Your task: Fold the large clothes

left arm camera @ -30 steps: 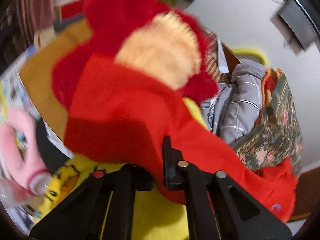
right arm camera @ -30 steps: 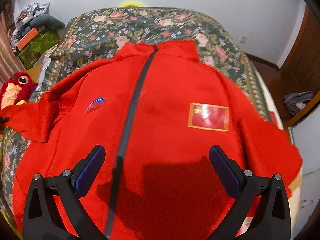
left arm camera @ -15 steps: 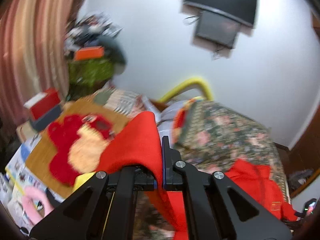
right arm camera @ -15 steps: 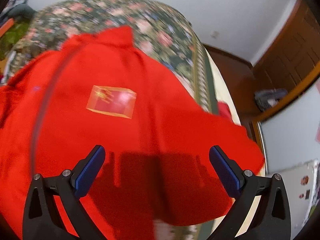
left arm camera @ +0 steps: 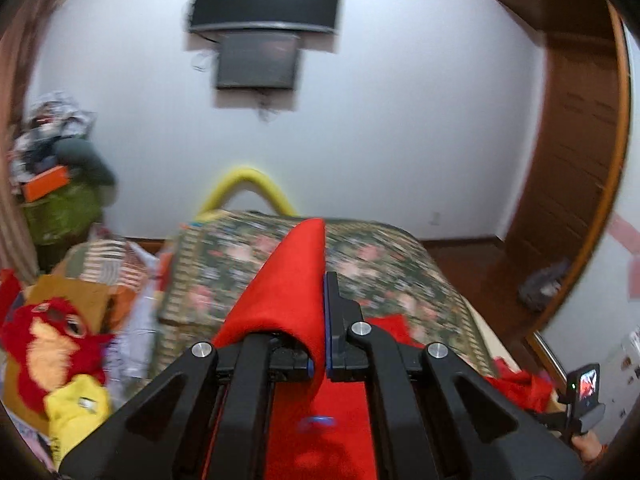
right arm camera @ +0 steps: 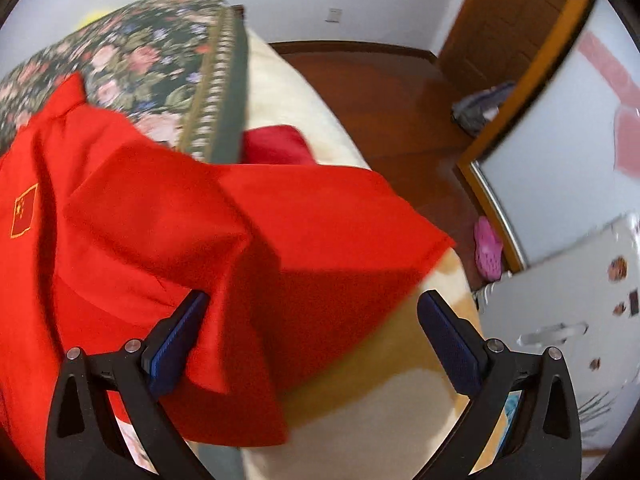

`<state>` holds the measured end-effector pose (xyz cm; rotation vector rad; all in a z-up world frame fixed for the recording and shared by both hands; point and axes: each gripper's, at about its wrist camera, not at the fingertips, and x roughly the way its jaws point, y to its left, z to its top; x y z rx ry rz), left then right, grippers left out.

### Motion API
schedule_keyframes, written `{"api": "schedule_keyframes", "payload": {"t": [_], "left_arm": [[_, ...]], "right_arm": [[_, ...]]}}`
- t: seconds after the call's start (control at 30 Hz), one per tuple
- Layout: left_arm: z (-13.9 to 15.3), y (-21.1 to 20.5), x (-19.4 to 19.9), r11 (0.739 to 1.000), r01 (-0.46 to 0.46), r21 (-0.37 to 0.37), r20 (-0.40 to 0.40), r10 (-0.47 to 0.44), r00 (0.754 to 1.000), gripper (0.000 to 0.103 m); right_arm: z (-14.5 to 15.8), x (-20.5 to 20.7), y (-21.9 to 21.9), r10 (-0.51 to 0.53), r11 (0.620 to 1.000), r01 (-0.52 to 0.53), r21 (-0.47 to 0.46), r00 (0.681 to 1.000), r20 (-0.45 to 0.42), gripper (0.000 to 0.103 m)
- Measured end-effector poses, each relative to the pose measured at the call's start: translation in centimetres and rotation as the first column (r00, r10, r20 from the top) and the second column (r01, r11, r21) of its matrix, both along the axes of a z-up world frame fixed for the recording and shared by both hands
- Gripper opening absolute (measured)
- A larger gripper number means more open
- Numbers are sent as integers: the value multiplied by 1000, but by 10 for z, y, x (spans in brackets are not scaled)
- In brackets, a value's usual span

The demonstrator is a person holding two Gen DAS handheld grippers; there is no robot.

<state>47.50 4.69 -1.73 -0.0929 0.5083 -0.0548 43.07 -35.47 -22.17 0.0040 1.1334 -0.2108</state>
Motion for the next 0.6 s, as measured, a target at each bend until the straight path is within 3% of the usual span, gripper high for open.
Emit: {"api": "schedule_keyframes", "payload": {"t": [0.13,0.23,0.4,0.6], "left_arm": [[-36,-67,20,992,123,14,-83,-122,989,2],[-69,-108,24,977,215,17,-160,-209,965,2],[-135,-164,19,935,354,9,-312,-334,889,2],[-196,-197,4,890,456,17,-465,-396,792,2]], "right_arm": [[21,-12,4,36,996,-40,80,998,46,102],[43,-21,11,80,991,-90,103,992,94,103],[58,-30,22,129,982,-147,119,981,144,103],[63,-38,40,177,969,-199,147,972,152,103]]}}
